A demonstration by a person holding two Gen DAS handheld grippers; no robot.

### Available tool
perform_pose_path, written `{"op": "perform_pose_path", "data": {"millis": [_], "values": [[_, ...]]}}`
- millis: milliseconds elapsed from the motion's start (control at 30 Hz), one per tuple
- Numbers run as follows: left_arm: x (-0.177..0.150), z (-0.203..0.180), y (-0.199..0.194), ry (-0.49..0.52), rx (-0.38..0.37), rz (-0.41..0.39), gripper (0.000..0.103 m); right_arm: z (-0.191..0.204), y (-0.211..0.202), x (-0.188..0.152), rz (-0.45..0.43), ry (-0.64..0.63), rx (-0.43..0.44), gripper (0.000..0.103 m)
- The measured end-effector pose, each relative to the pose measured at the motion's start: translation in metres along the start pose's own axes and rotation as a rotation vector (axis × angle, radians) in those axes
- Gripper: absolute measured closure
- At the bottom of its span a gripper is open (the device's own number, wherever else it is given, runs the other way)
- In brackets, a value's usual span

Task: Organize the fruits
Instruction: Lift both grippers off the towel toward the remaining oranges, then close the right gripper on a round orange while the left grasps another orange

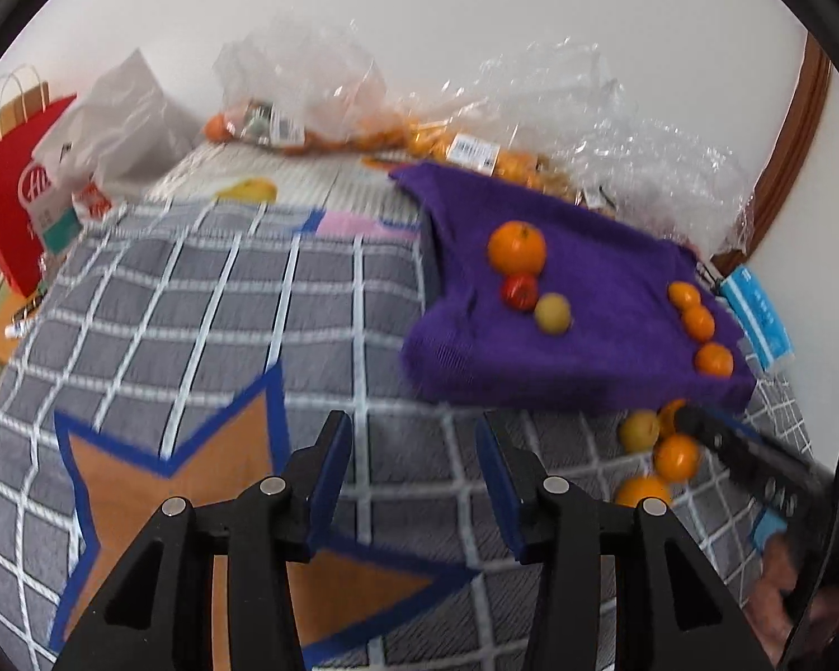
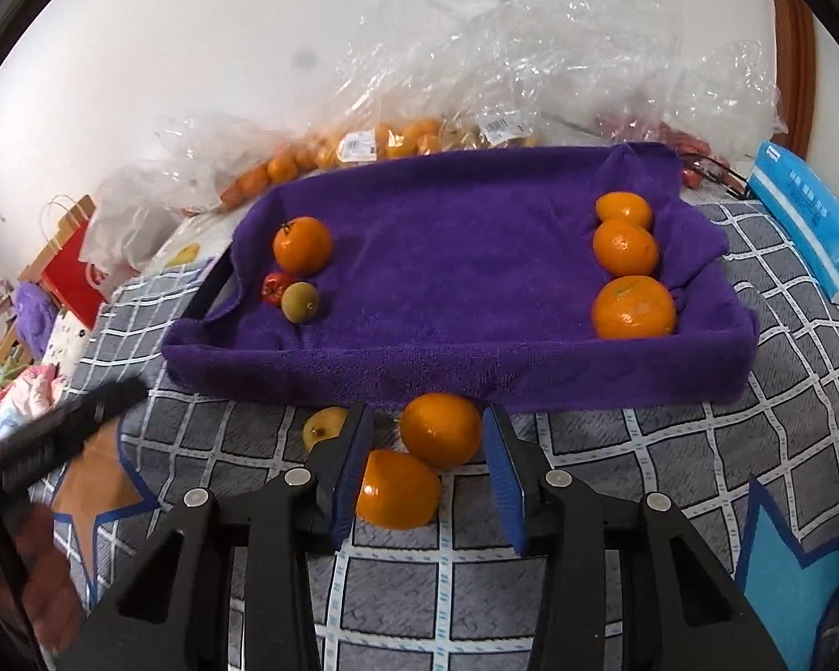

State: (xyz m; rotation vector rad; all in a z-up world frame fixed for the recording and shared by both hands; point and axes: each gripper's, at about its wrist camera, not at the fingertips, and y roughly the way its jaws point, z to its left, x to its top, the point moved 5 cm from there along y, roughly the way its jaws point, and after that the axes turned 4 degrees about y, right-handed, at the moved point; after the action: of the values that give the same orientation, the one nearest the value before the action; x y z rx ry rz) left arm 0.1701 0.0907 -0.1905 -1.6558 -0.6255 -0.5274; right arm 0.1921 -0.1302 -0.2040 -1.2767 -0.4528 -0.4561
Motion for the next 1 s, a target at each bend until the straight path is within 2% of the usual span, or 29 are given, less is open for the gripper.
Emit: {"op": "perform_pose_path", "data": {"millis": [200,267,400,567,667,800,1000], "values": [[-0.012,0.001,0.009,0.007,-0.010,0.022,0.059,-0.003,0.014,0.001,0.049,0.056,-0.018,0.063],[-0.014,0.001,0.010,0.018,-0.002,0.017,0.059,-0.007,0.016,0.002,0.054,0.079,-0.020,0.069],[-0.017,0.000,0.009,0.036,0.005,0.000,0.059,-0.013,0.006,0.007,0.039,0.106,-0.001,0.069],[-0.017,-0.001,0.009,0.046,0.021,0.001,0.059,-0.024,-0.020,0.007,-0.028,0.065,-0.068,0.069],[-0.017,-0.001,0.009,0.039,0.015,-0.001,0.059,-0.038,-0.029,-0.005,-0.036,0.024,-0.129,0.069],[-0.018,-0.001,0.009,0.037,0.016,0.000,0.059,-0.055,-0.021,-0.025,0.025,0.036,-0.109,0.069],[-0.018,-0.001,0.009,0.044,0.016,0.005,0.058,-0.054,-0.016,-0.036,-0.017,-0.001,-0.125,0.068]]}}
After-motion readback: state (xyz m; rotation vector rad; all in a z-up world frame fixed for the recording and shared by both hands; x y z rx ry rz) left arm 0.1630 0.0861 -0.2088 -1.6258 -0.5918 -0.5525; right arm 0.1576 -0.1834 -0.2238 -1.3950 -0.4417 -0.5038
